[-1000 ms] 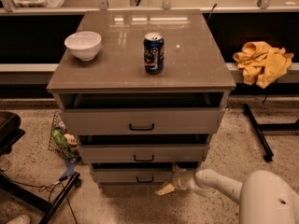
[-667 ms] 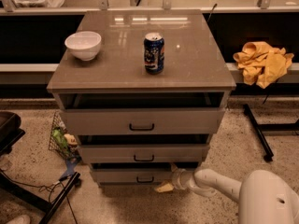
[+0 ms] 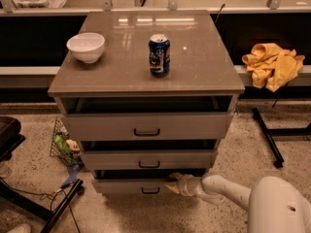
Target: Open bottom drawer
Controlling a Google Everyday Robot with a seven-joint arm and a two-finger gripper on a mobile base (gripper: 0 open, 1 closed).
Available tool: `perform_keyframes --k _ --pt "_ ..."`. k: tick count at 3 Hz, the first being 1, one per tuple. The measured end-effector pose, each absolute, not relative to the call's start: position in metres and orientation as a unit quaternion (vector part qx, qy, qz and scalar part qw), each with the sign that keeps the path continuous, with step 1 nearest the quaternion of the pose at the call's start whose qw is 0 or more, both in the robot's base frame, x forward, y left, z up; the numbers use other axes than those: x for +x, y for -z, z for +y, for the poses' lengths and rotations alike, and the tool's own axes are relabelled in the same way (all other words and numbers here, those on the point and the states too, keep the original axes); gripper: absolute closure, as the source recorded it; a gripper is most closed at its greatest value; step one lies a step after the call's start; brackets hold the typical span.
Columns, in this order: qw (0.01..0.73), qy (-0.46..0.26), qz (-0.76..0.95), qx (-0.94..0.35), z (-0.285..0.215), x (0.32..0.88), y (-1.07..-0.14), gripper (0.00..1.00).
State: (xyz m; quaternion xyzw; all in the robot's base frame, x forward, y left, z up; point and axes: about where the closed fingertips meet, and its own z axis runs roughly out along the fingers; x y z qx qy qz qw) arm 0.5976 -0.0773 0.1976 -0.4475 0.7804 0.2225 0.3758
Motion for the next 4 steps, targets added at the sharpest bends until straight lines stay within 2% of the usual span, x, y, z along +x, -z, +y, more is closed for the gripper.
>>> perform_keyframes --k 1,4 --pt "0.376 -0.223 0.780 -0.448 -0.078 0.598 -0.203 1.00" --pt "0.369 -0.238 0.784 -0.438 -0.086 0.572 -0.207 1.00"
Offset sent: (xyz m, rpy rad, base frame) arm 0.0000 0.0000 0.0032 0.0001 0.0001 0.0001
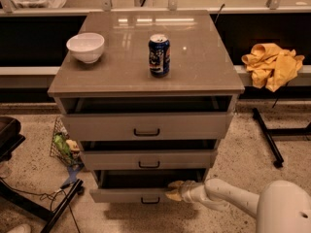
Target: Open bottom drawer
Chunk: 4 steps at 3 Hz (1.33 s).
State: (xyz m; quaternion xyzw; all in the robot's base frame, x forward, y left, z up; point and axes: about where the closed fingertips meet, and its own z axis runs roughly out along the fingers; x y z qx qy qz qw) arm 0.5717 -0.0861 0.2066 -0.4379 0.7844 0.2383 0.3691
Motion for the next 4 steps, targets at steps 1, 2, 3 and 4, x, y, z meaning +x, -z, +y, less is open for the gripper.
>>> perform_keyframes --k 1,2,3,4 --pt "0.367 -0.236 0.793 -0.426 -0.0947 0.5483 -0.2115 1.00" --pt "0.367 -0.236 0.793 -0.425 -0.0952 0.5468 -0.2119 1.00" --pt "0.367 -0.236 0.793 -0.425 -0.0951 0.5468 -0.2119 1.00" --pt "0.353 -0.240 0.797 -0.428 -0.0927 0.5456 -0.2080 1.00"
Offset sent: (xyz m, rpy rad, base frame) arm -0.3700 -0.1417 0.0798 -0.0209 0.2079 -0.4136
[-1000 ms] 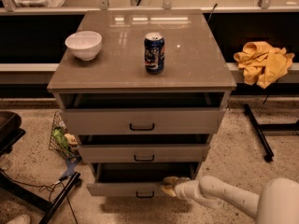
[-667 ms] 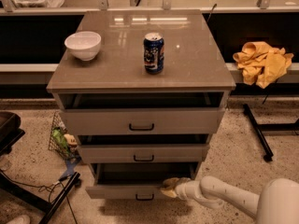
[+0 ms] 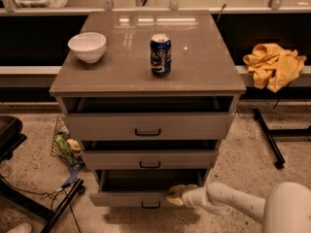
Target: Open bottom drawer
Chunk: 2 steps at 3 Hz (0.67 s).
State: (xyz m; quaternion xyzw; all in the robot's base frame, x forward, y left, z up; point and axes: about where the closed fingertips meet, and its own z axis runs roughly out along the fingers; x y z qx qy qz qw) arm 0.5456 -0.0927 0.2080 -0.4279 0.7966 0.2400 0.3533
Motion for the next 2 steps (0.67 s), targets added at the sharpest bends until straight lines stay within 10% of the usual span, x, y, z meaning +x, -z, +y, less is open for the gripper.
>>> perform_keyframes --k 2 --pt "0.314 -0.252 0.818 -0.411 -0.100 0.504 -0.202 1.00"
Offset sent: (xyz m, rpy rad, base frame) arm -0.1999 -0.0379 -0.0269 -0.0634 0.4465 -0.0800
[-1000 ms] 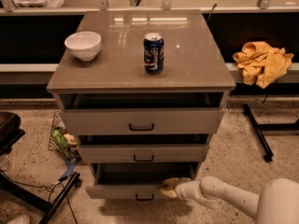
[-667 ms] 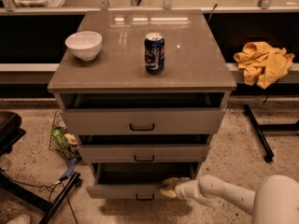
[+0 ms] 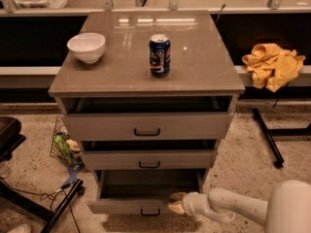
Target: Open bottom drawer
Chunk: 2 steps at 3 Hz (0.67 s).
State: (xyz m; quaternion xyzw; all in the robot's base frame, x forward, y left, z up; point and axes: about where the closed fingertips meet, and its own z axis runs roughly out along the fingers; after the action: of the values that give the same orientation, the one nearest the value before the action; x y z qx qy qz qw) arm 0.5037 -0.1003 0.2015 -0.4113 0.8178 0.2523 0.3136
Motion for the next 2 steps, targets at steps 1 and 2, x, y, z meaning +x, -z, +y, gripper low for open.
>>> perform_keyframes --k 1,2 --pt "0.314 -0.252 0.818 -0.411 -0.1002 0.5040 -0.2078 1.00" --pt "0.314 -0.252 0.818 -0.411 -0.1002 0.5040 -0.2078 1.00"
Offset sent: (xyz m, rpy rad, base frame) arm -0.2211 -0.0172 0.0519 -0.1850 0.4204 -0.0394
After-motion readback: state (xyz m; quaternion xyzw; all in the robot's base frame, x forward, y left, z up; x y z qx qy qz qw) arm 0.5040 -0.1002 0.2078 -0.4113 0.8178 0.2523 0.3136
